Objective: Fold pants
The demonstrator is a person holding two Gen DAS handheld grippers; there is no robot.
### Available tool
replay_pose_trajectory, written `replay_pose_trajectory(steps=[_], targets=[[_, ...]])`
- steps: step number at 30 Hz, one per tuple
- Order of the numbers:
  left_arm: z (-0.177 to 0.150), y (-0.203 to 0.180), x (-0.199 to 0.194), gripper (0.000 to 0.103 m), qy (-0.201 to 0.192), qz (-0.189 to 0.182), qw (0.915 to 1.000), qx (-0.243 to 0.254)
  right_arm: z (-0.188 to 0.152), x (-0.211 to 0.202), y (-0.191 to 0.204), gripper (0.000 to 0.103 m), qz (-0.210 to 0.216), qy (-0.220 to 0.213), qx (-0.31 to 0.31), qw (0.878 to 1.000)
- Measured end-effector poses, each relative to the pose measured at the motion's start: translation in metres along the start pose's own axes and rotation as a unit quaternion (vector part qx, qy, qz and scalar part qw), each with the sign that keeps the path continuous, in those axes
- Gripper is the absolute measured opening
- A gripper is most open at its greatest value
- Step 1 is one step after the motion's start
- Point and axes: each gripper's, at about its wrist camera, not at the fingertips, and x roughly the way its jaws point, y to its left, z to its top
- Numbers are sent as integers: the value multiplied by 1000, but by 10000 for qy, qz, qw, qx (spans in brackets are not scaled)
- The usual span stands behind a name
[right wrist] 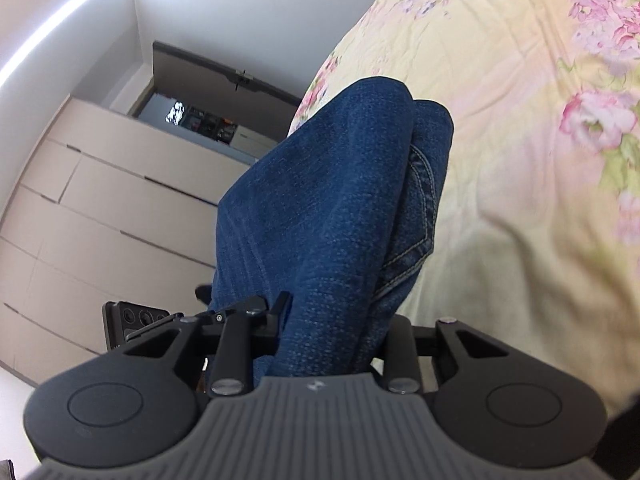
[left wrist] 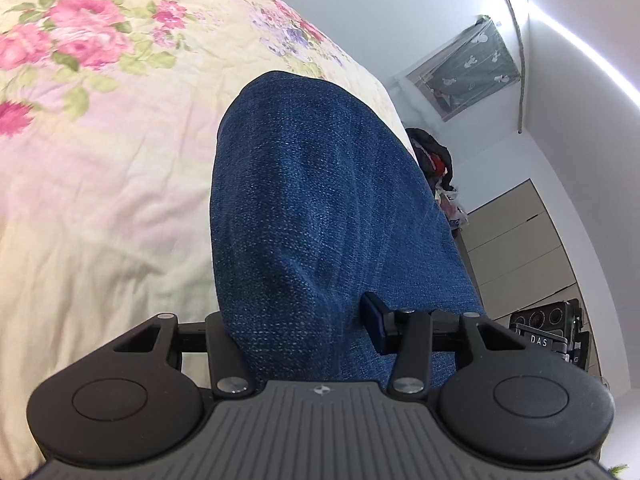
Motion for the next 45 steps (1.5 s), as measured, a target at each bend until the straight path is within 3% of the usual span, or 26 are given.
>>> replay_pose_trajectory(steps=[7,18,24,33,45], targets=[[-17,35,-24,54,-66,-63,9995,-312,-34,26,33,26,-317,366,-121,9988],[-18,71,-43,54,-121,-33,9978,-647,-14,99,64,26,-488,798,-259,9953],[-3,88,-41,54,-58,-26,9970,-775,-14,112,60,26,-501,897,-144,9946],[44,106,-55,54,-251,92,9958,-872,21,156,81,26,-531,991,-163,9935],[138,123,-93,54,-819,76,9937,-765,105,226,158,26,-280,952,-634,9930]])
